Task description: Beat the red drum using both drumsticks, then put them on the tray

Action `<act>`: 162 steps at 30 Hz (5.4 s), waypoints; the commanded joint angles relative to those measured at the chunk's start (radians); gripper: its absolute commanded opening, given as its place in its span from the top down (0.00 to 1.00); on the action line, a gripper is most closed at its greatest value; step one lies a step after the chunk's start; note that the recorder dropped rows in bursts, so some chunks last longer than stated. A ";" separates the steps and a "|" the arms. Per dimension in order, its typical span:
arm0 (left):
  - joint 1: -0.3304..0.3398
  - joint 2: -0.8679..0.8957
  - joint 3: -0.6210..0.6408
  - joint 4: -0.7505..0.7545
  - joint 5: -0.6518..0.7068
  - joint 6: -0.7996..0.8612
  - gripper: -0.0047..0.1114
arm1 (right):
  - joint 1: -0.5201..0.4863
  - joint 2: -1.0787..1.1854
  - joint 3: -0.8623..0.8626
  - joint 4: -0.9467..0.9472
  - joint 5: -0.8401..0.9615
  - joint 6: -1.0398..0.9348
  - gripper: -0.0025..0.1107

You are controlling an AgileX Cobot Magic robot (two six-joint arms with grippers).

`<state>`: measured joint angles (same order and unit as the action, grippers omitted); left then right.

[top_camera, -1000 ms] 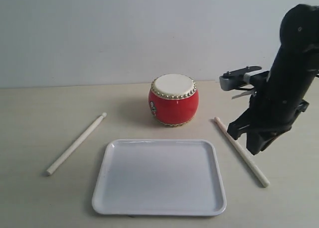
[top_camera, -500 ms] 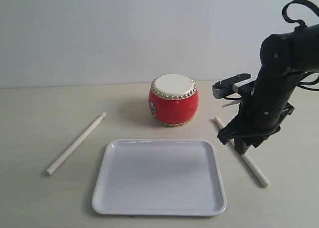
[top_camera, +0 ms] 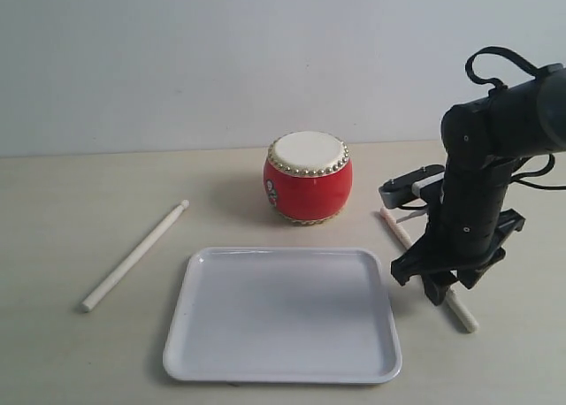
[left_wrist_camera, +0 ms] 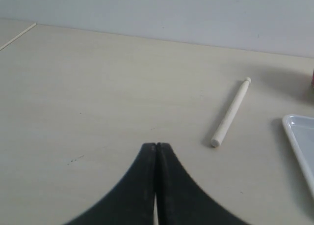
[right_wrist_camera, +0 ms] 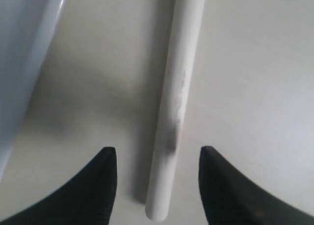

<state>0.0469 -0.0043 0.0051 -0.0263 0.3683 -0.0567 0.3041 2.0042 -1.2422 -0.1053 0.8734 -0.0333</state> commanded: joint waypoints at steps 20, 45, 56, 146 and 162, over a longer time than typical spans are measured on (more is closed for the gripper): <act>0.001 0.004 -0.005 -0.007 -0.009 -0.002 0.96 | -0.027 0.059 0.000 0.000 -0.060 -0.006 0.55; 0.001 0.004 -0.005 -0.007 -0.009 -0.002 0.96 | -0.027 0.070 0.000 -0.007 -0.059 0.013 0.98; 0.001 0.004 -0.005 -0.007 -0.009 -0.002 0.96 | -0.029 -0.115 0.023 0.020 -0.020 -0.025 0.98; -0.255 2.113 -1.541 -0.163 0.571 0.322 0.57 | -0.048 -0.541 0.308 0.174 -0.194 -0.193 0.98; -0.255 2.180 -1.541 -0.153 0.559 0.317 0.46 | -0.048 -0.541 0.308 0.174 -0.197 -0.194 0.98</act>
<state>-0.2044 2.1735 -1.5306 -0.1928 0.9398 0.2662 0.2607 1.4697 -0.9358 0.0703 0.6890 -0.2181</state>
